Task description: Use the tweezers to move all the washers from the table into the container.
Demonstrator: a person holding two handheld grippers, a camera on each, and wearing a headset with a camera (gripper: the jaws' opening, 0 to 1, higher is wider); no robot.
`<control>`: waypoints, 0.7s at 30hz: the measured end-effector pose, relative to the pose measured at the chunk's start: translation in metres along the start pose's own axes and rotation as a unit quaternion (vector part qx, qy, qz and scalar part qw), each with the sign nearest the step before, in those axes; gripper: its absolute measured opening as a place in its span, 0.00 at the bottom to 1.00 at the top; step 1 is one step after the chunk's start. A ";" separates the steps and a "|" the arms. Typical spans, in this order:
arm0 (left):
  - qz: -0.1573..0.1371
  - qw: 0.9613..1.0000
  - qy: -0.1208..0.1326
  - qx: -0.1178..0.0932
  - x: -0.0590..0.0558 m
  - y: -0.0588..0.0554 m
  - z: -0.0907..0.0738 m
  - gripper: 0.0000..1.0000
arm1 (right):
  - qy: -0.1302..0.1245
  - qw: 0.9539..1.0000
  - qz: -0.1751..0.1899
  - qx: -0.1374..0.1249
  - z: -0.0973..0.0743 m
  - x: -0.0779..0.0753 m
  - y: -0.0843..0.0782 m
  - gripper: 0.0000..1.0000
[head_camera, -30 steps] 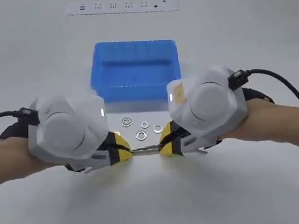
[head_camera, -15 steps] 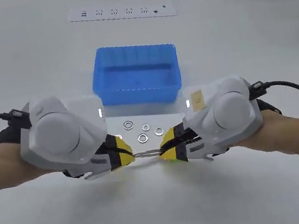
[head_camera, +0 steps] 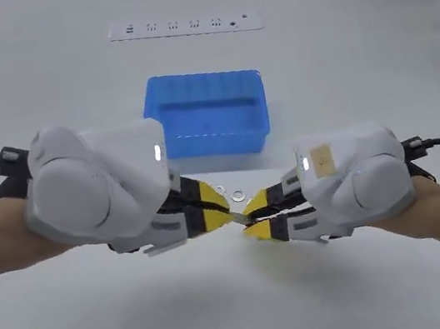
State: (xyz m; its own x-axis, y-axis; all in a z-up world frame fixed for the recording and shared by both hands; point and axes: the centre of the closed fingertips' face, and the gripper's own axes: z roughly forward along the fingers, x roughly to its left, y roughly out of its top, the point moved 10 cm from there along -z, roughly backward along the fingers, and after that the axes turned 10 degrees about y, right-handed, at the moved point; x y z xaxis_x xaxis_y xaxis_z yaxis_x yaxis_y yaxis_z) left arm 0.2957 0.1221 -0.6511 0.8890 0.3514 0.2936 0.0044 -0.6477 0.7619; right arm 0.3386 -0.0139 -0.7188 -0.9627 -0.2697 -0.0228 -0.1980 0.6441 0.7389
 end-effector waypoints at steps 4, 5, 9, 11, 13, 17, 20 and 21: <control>-0.009 1.000 0.003 -0.023 -0.001 0.006 0.007 0.04 | -0.007 1.000 -0.012 0.006 -0.001 0.001 -0.002 0.09; -0.013 1.000 0.002 -0.026 -0.001 0.006 0.008 0.04 | -0.006 1.000 -0.014 0.006 -0.001 0.001 -0.002 0.09; -0.027 0.999 0.004 -0.038 -0.001 0.006 0.010 0.04 | -0.008 1.000 -0.020 0.002 -0.003 0.001 -0.004 0.08; -0.034 0.998 0.006 -0.049 -0.002 0.006 0.012 0.04 | -0.008 1.000 -0.016 -0.004 -0.003 0.000 -0.006 0.08; -0.047 0.997 0.012 -0.057 -0.001 0.006 0.013 0.04 | -0.012 1.000 -0.012 -0.009 -0.003 0.001 -0.006 0.08; -0.066 0.995 0.019 -0.075 -0.002 0.007 0.019 0.04 | -0.014 1.000 -0.004 -0.013 -0.004 0.000 -0.009 0.09; -0.082 0.992 0.023 -0.089 -0.002 0.007 0.023 0.04 | -0.014 1.000 -0.002 -0.014 -0.005 -0.001 -0.011 0.09; -0.089 0.991 0.023 -0.099 -0.002 0.006 0.024 0.04 | -0.014 1.000 -0.001 -0.015 -0.006 -0.001 -0.012 0.09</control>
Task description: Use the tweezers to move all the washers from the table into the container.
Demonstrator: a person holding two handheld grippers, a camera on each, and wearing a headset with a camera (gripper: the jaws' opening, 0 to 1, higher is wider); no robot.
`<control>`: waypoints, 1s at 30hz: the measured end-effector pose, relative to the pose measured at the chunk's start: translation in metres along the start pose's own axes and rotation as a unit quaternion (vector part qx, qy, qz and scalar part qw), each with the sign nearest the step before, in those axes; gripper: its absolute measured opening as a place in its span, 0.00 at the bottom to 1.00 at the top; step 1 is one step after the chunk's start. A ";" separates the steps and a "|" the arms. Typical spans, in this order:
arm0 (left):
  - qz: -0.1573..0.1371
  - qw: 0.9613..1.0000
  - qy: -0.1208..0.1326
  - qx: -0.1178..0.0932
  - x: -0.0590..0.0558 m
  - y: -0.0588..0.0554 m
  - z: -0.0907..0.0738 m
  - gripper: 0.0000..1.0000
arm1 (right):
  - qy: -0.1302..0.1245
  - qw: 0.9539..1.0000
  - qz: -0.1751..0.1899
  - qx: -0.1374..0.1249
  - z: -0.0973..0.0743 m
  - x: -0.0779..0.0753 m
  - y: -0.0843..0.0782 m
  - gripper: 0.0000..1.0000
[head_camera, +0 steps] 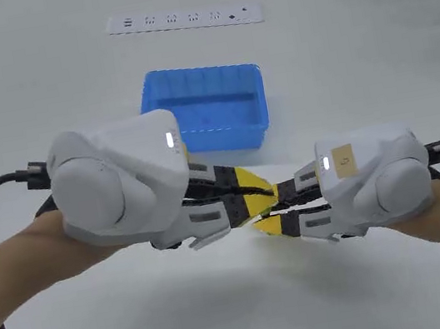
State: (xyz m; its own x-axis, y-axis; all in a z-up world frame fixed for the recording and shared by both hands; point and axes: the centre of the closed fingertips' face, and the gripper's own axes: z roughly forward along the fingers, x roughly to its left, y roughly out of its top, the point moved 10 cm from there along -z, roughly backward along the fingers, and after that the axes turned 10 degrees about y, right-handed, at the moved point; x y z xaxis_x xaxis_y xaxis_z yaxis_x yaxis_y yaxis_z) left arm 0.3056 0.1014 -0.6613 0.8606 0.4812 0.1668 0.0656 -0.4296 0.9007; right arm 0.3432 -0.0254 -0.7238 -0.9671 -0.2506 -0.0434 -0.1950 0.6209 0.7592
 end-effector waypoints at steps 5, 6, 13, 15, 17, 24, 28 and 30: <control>-0.042 0.999 0.016 -0.018 0.004 -0.003 0.001 0.04 | -0.008 0.999 0.033 -0.018 0.000 -0.002 -0.002 0.09; -0.043 0.999 0.017 -0.019 0.004 -0.003 0.002 0.04 | -0.009 0.999 0.031 -0.018 0.000 -0.002 -0.002 0.09; -0.039 0.999 0.008 -0.024 0.003 -0.001 0.004 0.04 | -0.015 0.999 0.037 -0.006 0.000 -0.001 0.000 0.11; -0.037 0.999 0.008 -0.025 0.002 0.000 0.005 0.04 | -0.016 0.999 0.039 -0.004 0.000 -0.001 0.000 0.11; -0.030 0.999 0.008 -0.024 0.001 0.001 0.005 0.04 | -0.016 0.999 0.039 0.001 -0.001 0.000 0.001 0.12; -0.013 1.000 0.007 -0.023 -0.001 0.000 -0.001 0.04 | -0.026 0.998 0.054 0.022 0.002 0.005 0.000 0.12; -0.014 0.999 0.010 -0.027 -0.001 0.001 -0.007 0.04 | -0.023 0.998 0.046 0.033 0.003 0.009 0.002 0.14; -0.016 0.999 0.016 -0.032 0.001 0.004 -0.012 0.04 | -0.024 0.998 0.052 0.032 0.002 0.008 0.002 0.14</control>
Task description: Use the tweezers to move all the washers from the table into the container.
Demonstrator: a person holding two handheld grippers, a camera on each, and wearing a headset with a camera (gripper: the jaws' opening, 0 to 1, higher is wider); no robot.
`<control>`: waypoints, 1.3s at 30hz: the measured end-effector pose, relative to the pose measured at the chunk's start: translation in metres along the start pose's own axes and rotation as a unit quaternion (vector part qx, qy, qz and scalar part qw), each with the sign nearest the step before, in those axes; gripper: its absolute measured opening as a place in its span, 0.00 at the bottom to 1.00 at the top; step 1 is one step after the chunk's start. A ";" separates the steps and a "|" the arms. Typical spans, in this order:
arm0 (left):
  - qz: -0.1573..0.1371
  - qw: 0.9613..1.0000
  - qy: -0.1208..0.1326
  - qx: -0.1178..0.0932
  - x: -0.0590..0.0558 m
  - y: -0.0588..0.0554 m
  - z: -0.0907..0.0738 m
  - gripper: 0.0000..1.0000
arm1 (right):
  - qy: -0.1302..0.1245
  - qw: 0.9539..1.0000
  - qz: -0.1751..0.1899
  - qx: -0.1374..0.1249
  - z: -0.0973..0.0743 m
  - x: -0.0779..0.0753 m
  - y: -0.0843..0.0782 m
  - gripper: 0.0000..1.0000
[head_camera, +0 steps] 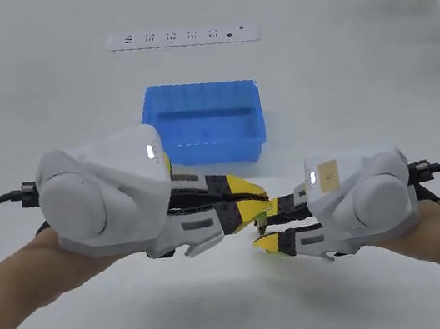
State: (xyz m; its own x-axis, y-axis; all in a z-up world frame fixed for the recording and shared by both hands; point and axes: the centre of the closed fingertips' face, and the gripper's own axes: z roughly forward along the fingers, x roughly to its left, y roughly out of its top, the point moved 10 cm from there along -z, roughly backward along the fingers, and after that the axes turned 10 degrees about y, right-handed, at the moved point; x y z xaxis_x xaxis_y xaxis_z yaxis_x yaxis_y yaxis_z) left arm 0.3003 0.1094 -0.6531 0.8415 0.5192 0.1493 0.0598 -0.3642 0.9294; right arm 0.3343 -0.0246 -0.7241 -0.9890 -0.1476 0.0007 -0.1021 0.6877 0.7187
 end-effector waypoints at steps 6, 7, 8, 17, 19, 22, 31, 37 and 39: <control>0.003 1.000 0.010 -0.002 0.005 0.002 -0.012 0.04 | -0.015 1.000 0.016 -0.007 -0.003 -0.002 0.001 0.17; 0.000 1.000 0.010 -0.004 0.006 0.002 -0.013 0.04 | -0.018 1.000 0.024 -0.009 -0.004 -0.002 0.001 0.17; 0.000 1.000 0.012 -0.005 0.008 0.001 -0.015 0.04 | -0.020 0.999 0.031 -0.015 -0.005 -0.002 0.001 0.17; 0.008 1.000 0.017 -0.004 0.021 -0.002 -0.016 0.04 | -0.023 0.999 0.029 -0.021 -0.008 -0.002 0.001 0.19; 0.012 1.000 0.013 -0.004 0.025 -0.003 -0.014 0.04 | -0.024 0.999 0.029 -0.020 -0.008 -0.003 0.000 0.19; 0.019 1.000 0.001 -0.009 0.028 -0.002 -0.010 0.04 | -0.024 0.999 0.031 -0.023 -0.008 -0.004 -0.003 0.21; 0.024 0.999 -0.018 -0.012 0.033 -0.003 -0.001 0.04 | -0.026 0.998 0.046 -0.026 -0.007 -0.006 -0.014 0.22; 0.031 0.999 -0.023 -0.005 0.032 -0.007 0.004 0.04 | -0.028 0.998 0.049 -0.031 -0.007 -0.008 -0.014 0.22; 0.033 0.999 -0.024 -0.007 0.032 -0.006 0.005 0.04 | -0.029 0.998 0.051 -0.032 -0.007 -0.008 -0.014 0.22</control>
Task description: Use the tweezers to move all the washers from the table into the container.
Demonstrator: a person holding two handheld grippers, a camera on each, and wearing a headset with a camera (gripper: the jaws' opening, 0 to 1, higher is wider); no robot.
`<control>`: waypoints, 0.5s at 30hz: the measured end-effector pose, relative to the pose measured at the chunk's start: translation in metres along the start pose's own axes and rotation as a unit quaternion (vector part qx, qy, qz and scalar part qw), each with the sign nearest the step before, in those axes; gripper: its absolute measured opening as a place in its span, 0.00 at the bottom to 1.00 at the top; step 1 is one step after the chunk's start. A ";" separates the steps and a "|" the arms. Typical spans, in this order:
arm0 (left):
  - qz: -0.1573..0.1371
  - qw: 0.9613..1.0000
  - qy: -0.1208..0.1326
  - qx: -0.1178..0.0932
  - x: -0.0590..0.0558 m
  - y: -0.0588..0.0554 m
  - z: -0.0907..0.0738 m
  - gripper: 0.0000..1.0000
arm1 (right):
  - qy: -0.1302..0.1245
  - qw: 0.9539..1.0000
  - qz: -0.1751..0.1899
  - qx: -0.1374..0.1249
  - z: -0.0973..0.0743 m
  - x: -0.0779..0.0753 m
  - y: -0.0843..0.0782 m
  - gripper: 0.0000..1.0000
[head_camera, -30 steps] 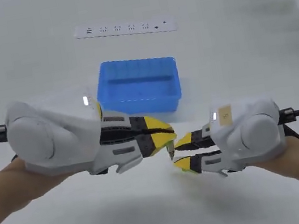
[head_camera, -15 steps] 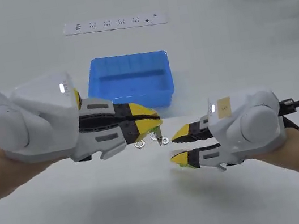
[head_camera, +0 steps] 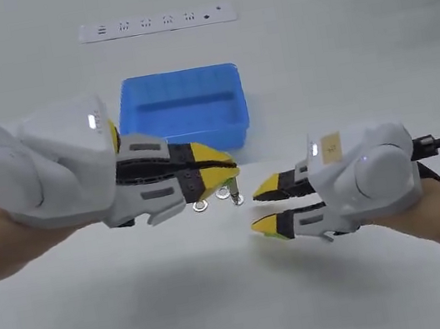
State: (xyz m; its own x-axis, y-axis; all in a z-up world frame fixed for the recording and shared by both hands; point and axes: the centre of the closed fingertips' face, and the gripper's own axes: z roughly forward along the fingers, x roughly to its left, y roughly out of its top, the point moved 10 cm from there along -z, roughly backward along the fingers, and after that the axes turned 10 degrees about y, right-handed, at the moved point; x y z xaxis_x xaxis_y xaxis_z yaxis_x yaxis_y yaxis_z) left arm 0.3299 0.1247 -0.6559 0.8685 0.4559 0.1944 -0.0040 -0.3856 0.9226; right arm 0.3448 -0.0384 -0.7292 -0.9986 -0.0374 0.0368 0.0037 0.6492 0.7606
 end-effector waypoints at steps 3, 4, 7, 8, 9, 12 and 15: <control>-0.002 1.000 -0.004 -0.001 0.001 0.000 0.002 0.04 | -0.002 1.000 0.000 0.001 0.000 -0.001 -0.001 0.22; 0.000 1.000 -0.003 -0.001 0.001 0.000 0.003 0.04 | -0.004 1.000 0.002 0.001 0.000 -0.001 -0.001 0.22; 0.002 1.000 -0.005 0.002 0.002 -0.001 0.005 0.04 | -0.006 1.000 0.006 -0.001 -0.001 -0.002 -0.002 0.22; 0.001 1.000 -0.006 0.003 0.002 -0.002 0.005 0.04 | -0.006 1.000 0.006 -0.001 -0.002 -0.002 -0.003 0.22; 0.001 1.000 -0.008 0.004 0.001 -0.002 0.006 0.04 | -0.006 1.000 0.006 -0.001 -0.002 -0.002 -0.003 0.22; 0.004 1.000 -0.009 0.005 0.000 -0.003 0.008 0.04 | -0.007 1.000 0.008 0.001 -0.003 -0.002 -0.005 0.22; 0.005 1.000 -0.009 0.007 0.000 -0.004 0.010 0.04 | -0.006 1.000 0.009 0.001 -0.004 -0.001 -0.006 0.22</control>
State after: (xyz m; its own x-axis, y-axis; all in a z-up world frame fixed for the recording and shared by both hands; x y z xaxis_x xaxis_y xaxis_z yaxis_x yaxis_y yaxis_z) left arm 0.3348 0.1186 -0.6630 0.8776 0.4372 0.1966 -0.0058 -0.4005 0.9163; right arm 0.3465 -0.0452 -0.7316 -0.9990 -0.0166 0.0421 0.0211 0.6512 0.7586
